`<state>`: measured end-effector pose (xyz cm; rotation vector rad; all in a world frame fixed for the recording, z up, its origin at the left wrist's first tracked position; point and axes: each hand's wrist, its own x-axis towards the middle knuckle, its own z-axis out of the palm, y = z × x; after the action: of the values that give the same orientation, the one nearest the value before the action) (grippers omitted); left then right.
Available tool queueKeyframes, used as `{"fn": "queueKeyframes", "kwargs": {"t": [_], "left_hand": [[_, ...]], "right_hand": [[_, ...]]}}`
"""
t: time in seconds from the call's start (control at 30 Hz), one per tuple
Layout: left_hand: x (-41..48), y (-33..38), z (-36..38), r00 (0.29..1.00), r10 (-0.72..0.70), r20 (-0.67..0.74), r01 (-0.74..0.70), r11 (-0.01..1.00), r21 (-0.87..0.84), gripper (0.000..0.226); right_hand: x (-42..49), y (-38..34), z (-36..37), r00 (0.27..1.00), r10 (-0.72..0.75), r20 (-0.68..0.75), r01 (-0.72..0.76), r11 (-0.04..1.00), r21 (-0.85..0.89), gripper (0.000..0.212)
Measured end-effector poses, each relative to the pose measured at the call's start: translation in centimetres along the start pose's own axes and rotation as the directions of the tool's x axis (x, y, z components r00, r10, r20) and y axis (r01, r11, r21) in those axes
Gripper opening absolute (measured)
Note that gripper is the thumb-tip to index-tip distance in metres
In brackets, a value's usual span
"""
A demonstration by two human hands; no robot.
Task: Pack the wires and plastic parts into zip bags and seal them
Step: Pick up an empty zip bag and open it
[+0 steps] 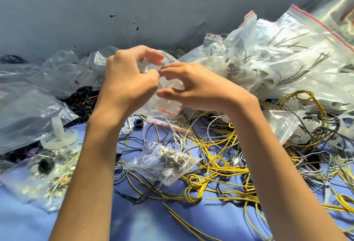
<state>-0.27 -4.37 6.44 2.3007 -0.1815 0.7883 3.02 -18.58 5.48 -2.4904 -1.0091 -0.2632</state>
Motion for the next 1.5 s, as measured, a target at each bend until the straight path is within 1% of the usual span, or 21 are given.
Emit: {"fn": "queueKeyframes", "kwargs": {"t": [0.07, 0.13, 0.2, 0.27, 0.33, 0.37, 0.47, 0.5, 0.63, 0.67, 0.77, 0.9, 0.97, 1.03, 1.13, 1.2, 1.27, 1.37, 1.4, 1.47, 1.5], "left_hand": [[0.1, -0.4, 0.0, 0.999, 0.002, 0.049, -0.002, 1.0, 0.011, 0.038], [0.2, -0.9, 0.1, 0.998, -0.022, 0.056, 0.022, 1.0, 0.01, 0.037], [0.3, -1.2, 0.3, 0.999, -0.046, -0.019, 0.045, 0.998, -0.032, 0.036], [0.5, -1.2, 0.4, 0.992, -0.082, -0.098, 0.07, 0.989, -0.127, 0.037], [0.9, -1.4, 0.4, 0.985, -0.121, -0.125, 0.095, 0.976, -0.195, 0.037], [1.0, -1.6, 0.4, 0.985, -0.135, -0.105, 0.112, 0.974, -0.197, 0.036], [0.8, -2.2, 0.5, 0.988, -0.153, 0.017, 0.154, 0.981, -0.119, 0.032], [0.7, -2.4, 0.6, 0.987, -0.157, 0.028, 0.159, 0.981, -0.111, 0.033], [0.9, -2.0, 0.3, 0.985, -0.158, -0.072, 0.141, 0.969, -0.202, 0.033], [0.9, -1.9, 0.2, 0.986, -0.15, -0.071, 0.132, 0.968, -0.215, 0.034], [0.8, -1.8, -0.1, 0.989, -0.145, 0.025, 0.147, 0.974, -0.175, 0.033], [0.7, -1.6, -0.2, 0.982, -0.151, 0.116, 0.162, 0.983, -0.09, 0.038], [0.6, -1.2, -0.1, 0.984, -0.138, 0.11, 0.144, 0.988, -0.051, 0.037], [0.7, -0.9, -0.1, 0.989, -0.127, 0.079, 0.129, 0.991, -0.03, 0.036], [0.6, -0.8, -0.2, 0.992, -0.123, 0.02, 0.124, 0.991, -0.056, 0.035], [0.7, -0.9, -0.2, 0.991, -0.134, -0.028, 0.13, 0.987, -0.095, 0.035], [0.8, -1.1, -0.3, 0.988, -0.144, -0.052, 0.137, 0.984, -0.118, 0.04], [0.6, -1.2, -0.4, 0.991, -0.135, -0.015, 0.134, 0.989, -0.068, 0.04], [0.6, -1.2, -0.4, 0.99, -0.135, -0.049, 0.132, 0.99, -0.052, 0.04], [0.6, -1.1, -0.4, 0.976, -0.128, -0.177, 0.13, 0.992, -0.001, 0.038], [0.7, -1.1, -0.3, 0.971, -0.118, -0.207, 0.124, 0.992, 0.017, 0.036]], "right_hand": [[-0.1, 0.0, -0.3, 0.999, -0.012, -0.042, 0.015, 0.998, 0.062, 0.043], [-0.2, 0.2, -0.5, 1.0, -0.009, -0.027, 0.012, 0.996, 0.084, 0.044], [-0.4, 0.4, -0.6, 1.0, -0.009, 0.001, 0.009, 0.995, 0.103, 0.049], [-0.7, 0.5, -0.8, 1.0, -0.006, 0.016, 0.004, 0.993, 0.119, 0.053], [-0.8, 0.6, -0.8, 1.0, -0.002, 0.017, 0.0, 0.991, 0.134, 0.056], [-0.8, 0.6, -0.8, 1.0, 0.002, 0.009, -0.003, 0.99, 0.141, 0.057], [-0.7, 0.7, -0.7, 0.999, 0.032, -0.034, -0.026, 0.986, 0.163, 0.055], [-0.7, 0.7, -0.6, 0.998, 0.043, -0.044, -0.035, 0.983, 0.179, 0.053], [-0.5, 0.7, -0.3, 0.995, 0.079, -0.056, -0.058, 0.949, 0.31, 0.048], [-0.5, 0.6, -0.3, 0.995, 0.083, -0.058, -0.058, 0.937, 0.345, 0.048], [-0.5, 0.4, 0.0, 0.996, 0.074, -0.058, -0.047, 0.923, 0.381, 0.048], [-0.4, 0.2, 0.1, 0.994, 0.068, -0.084, -0.018, 0.869, 0.495, 0.044], [-0.3, 0.2, 0.1, 0.993, 0.067, -0.101, -0.009, 0.874, 0.486, 0.04], [-0.3, 0.1, 0.1, 0.992, 0.077, -0.102, -0.027, 0.907, 0.421, 0.035], [-0.4, 0.1, 0.0, 0.991, 0.077, -0.106, -0.034, 0.932, 0.36, 0.026], [-0.4, 0.1, -0.2, 0.992, 0.074, -0.102, -0.036, 0.944, 0.329, 0.025], [-0.4, 0.2, -0.2, 0.996, 0.07, -0.057, -0.053, 0.964, 0.26, 0.026], [-0.4, 0.5, -0.1, 0.998, 0.062, 0.021, -0.065, 0.982, 0.18, 0.028], [-0.4, 0.6, -0.2, 0.998, 0.061, 0.022, -0.064, 0.983, 0.172, 0.028], [-0.5, 0.6, -0.4, 0.997, 0.073, -0.004, -0.071, 0.976, 0.207, 0.025], [-0.7, 0.7, -0.6, 0.996, 0.086, -0.02, -0.08, 0.971, 0.227, 0.024]]}}
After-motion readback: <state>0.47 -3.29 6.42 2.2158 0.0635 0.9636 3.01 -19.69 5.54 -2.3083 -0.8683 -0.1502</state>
